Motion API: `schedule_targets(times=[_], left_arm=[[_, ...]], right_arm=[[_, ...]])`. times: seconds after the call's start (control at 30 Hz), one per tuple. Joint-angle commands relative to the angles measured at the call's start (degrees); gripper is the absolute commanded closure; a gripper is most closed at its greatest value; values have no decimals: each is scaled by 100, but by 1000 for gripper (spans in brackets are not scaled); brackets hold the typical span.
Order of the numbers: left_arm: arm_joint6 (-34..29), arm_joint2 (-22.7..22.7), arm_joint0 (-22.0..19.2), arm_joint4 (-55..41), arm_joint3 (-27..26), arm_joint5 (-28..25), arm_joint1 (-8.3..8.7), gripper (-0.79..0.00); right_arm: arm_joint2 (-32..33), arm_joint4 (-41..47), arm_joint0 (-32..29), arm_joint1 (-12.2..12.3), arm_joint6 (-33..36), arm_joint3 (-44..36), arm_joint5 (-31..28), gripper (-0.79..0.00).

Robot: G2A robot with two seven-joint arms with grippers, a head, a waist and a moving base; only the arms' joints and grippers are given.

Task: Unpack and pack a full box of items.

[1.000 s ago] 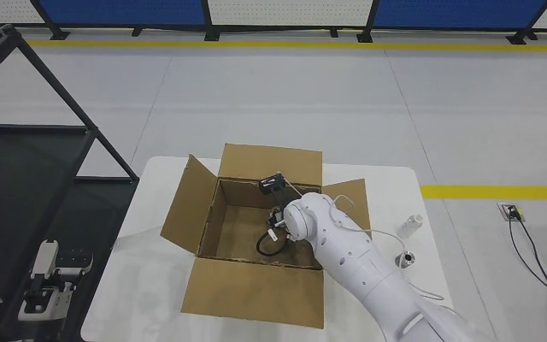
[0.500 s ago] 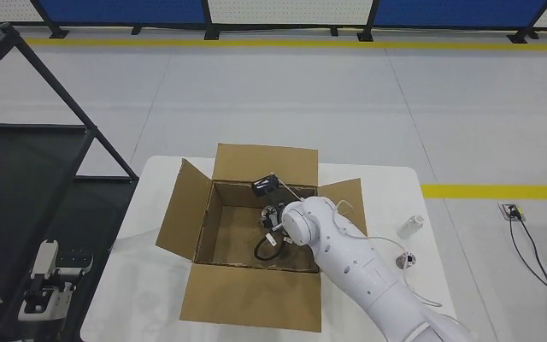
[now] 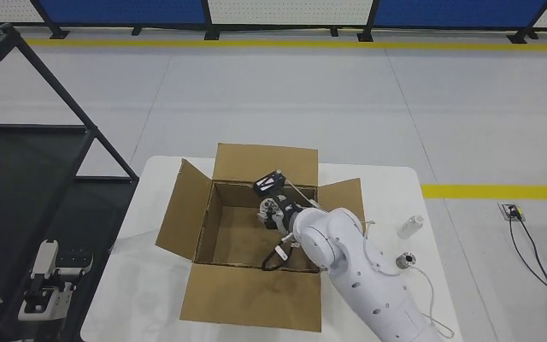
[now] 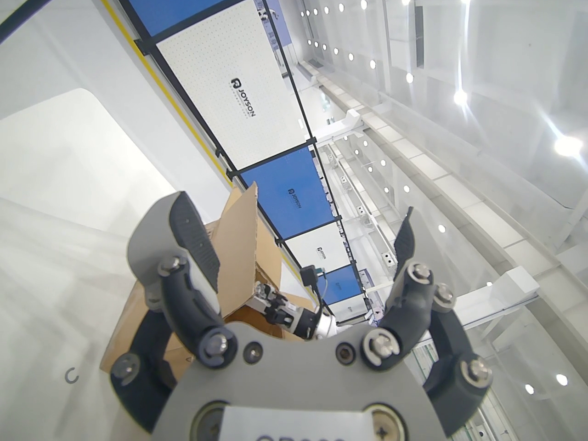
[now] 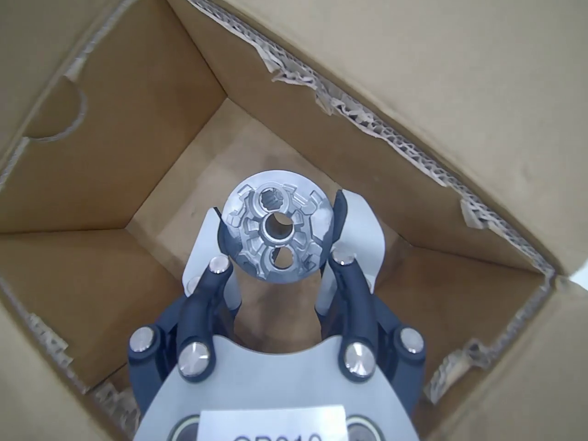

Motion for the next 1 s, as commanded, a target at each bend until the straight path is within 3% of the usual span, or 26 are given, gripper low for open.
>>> schedule_targets(times=[0.0, 0.63, 0.8, 0.97], left_arm=[[0, 0, 0, 0, 0, 0, 0, -785], [0, 0, 0, 0, 0, 0, 0, -785], [0, 0, 0, 0, 0, 0, 0, -785], [0, 0, 0, 0, 0, 0, 0, -785]], right_arm=[[123, -66, -181, 44, 36, -362, -52, 0], [138, -71, -229, 48, -81, -423, -74, 0], [639, 19, -482, 151, -6, -1201, -288, 0], [1825, 273, -1305, 379, 508, -2725, -720, 0]])
